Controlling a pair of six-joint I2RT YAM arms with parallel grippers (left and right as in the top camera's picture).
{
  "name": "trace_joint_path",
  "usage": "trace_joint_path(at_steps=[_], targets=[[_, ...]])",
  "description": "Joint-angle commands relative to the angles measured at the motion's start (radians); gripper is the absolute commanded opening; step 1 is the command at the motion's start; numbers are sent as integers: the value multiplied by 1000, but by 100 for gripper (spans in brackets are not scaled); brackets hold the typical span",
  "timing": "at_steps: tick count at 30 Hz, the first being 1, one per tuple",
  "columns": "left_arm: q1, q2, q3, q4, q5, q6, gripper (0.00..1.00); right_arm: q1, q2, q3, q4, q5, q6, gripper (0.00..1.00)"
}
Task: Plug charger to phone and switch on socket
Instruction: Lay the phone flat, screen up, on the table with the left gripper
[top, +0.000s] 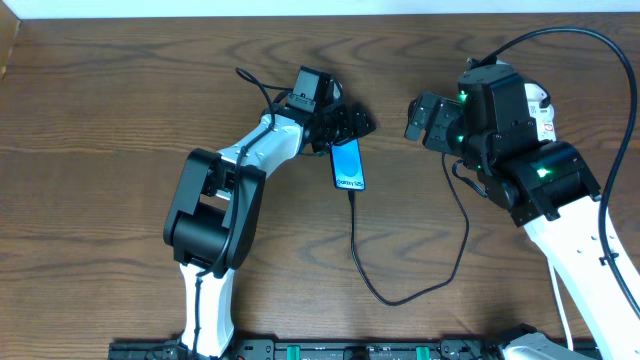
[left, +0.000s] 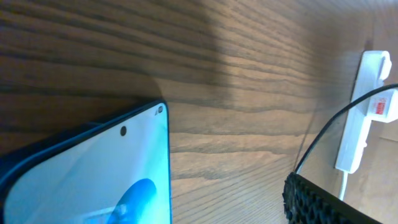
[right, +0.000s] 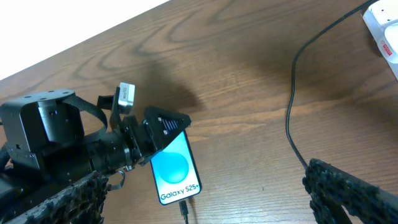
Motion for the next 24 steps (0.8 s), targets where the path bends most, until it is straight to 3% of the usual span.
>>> trace_joint_path(at_steps=[1, 24], targets=[[2, 27, -19, -58, -125, 26, 88, -3, -10, 3, 0, 19, -15, 99], [-85, 27, -19, -117, -260, 55, 89, -3, -10, 3, 0, 19, -15, 99]])
